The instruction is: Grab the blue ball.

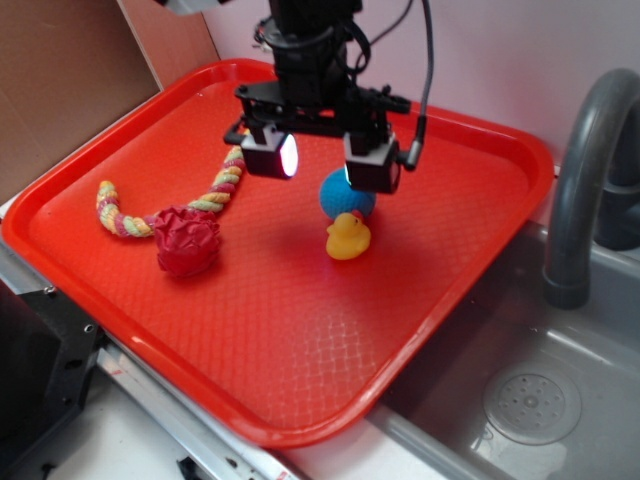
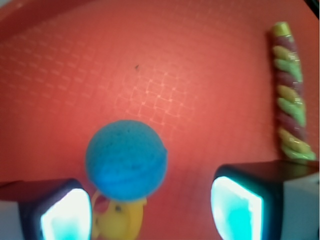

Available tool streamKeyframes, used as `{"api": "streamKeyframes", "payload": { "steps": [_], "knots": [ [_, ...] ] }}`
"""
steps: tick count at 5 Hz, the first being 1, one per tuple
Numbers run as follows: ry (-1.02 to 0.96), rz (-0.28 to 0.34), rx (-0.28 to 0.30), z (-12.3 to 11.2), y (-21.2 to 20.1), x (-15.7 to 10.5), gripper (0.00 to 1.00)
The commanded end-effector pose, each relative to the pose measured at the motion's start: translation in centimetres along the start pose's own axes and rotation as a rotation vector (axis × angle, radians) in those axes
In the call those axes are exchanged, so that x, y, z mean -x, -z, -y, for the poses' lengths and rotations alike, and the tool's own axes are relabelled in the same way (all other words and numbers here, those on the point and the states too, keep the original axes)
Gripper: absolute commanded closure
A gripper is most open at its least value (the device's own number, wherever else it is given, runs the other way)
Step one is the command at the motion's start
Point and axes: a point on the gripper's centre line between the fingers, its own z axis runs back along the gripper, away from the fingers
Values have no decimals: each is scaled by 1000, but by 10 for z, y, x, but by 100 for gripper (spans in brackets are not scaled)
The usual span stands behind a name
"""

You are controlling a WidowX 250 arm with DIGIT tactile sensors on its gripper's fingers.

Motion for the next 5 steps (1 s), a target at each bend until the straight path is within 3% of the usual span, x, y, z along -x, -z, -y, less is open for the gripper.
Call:
{"api": "streamKeyframes", "payload": {
  "steps": [1, 2, 4, 5],
  "knots": [
    [8, -26, 33, 6, 25, -10, 0],
    [-7, -23, 23, 8, 30, -10, 100],
    [-81, -32, 42, -6, 26, -22, 100],
    [-127, -21, 37, -19, 3, -22, 100]
  ]
}}
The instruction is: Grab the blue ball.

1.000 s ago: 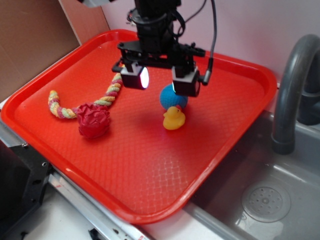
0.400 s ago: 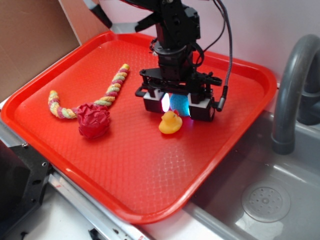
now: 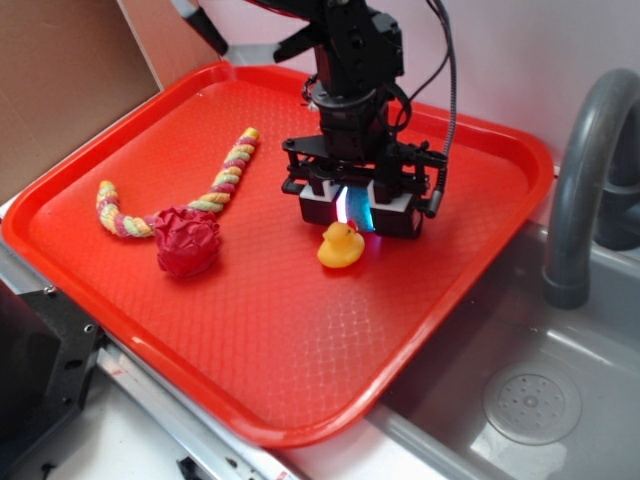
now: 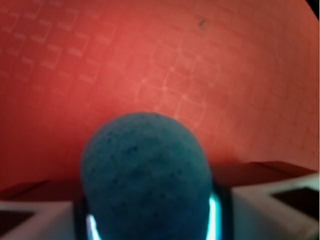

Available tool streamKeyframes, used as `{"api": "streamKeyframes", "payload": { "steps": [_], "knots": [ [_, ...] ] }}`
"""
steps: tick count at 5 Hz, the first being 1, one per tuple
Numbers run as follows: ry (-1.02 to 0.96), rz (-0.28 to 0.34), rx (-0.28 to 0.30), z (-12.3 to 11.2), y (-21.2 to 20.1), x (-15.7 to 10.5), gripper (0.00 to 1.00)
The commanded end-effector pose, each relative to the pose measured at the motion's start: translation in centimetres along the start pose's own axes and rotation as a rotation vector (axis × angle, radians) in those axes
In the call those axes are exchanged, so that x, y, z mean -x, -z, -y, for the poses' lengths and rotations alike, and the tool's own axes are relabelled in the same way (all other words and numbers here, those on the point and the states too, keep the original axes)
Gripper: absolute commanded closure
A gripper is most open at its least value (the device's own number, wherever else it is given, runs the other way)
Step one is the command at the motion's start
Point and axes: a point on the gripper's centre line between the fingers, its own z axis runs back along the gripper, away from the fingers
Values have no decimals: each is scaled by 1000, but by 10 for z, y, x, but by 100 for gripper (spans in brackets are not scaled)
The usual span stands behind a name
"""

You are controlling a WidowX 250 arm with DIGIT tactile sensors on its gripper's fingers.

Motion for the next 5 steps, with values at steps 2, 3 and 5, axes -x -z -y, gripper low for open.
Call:
{"api": "streamKeyframes", "payload": {
  "steps": [2, 3, 5],
  "knots": [
    [275, -62, 135, -47, -113, 9, 100],
    [508, -98, 193, -65, -146, 26, 100],
    [284, 55, 148, -101, -189, 55, 100]
  ]
}}
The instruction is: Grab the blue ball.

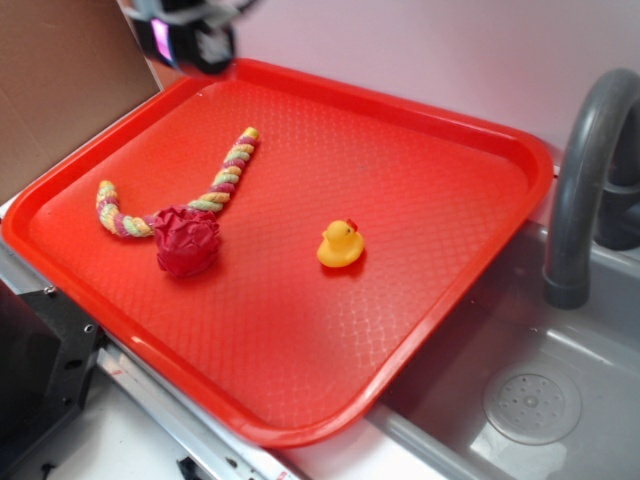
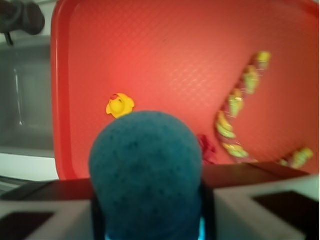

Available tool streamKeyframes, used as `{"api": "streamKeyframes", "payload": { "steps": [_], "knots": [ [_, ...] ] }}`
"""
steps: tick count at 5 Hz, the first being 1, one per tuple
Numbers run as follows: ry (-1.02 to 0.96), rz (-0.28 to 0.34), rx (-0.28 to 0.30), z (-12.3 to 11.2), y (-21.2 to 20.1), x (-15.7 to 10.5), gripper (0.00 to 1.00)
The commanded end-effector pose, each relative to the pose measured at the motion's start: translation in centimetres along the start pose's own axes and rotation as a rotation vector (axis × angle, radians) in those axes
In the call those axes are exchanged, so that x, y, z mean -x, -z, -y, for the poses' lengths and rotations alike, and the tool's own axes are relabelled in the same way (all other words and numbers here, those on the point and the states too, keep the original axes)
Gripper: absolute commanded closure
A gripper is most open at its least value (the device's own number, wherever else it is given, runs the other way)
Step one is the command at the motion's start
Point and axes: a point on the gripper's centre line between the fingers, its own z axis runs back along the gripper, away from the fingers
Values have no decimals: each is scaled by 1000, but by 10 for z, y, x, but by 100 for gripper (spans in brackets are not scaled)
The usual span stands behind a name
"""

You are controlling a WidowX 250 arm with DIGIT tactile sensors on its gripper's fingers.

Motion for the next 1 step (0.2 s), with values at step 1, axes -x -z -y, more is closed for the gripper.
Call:
{"api": "streamKeyframes", "payload": {
  "steps": [1],
  "knots": [
    [-207, 81, -101, -20, -16, 9, 100]
  ]
}}
